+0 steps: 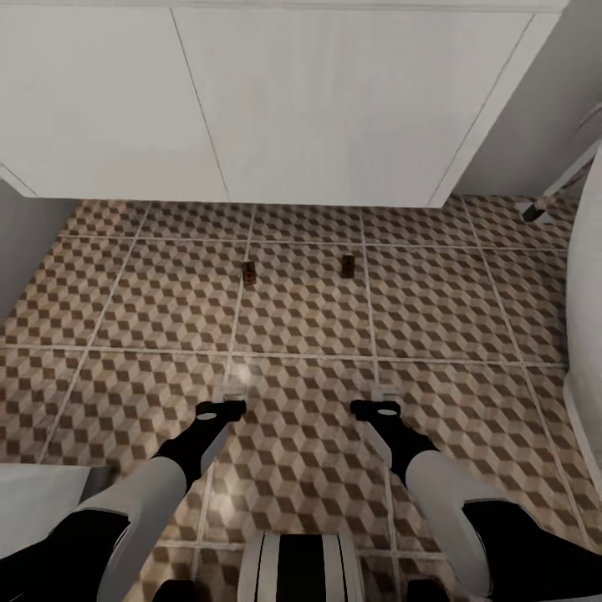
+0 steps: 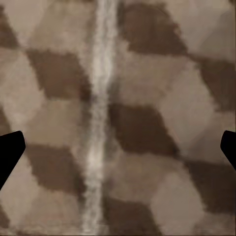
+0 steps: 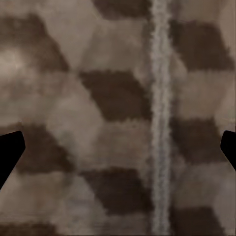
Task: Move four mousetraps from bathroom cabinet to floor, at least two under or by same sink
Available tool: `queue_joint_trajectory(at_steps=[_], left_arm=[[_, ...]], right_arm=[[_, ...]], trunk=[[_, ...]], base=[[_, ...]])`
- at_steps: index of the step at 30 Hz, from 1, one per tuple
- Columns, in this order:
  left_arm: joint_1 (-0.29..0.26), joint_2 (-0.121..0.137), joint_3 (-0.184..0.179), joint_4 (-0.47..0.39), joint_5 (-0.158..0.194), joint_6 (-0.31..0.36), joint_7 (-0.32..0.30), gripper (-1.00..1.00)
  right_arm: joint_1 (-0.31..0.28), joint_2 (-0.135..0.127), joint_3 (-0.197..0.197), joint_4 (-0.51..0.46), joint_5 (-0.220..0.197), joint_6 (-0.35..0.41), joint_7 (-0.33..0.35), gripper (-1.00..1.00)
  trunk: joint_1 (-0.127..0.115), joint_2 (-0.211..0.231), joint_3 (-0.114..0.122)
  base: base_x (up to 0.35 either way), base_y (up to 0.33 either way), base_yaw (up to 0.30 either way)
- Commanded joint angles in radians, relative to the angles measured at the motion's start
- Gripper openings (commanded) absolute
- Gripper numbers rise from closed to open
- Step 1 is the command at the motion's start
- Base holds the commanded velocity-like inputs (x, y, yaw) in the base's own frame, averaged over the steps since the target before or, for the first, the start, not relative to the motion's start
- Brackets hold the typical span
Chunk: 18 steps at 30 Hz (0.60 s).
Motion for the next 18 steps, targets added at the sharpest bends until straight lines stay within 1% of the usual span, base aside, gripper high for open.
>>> queue_joint_trajectory(at_steps=[1,18], left_arm=[[0.000,0.001,-0.008,-0.002,0.009,0.005,0.006,1.00],[0.000,0.001,-0.008,-0.002,0.013,0.003,0.006,1.00]], right_arm=[[0.000,0.000,0.001,-0.003,0.000,0.007,-0.004,1.00],[0.000,0.001,0.002,-0.023,0.003,0.006,-0.029,1.00]], trunk=[[-0.001,0.000,0.000],[-0.001,0.000,0.000]], base=[[-0.346,0.000,0.000],[-0.346,0.000,0.000]])
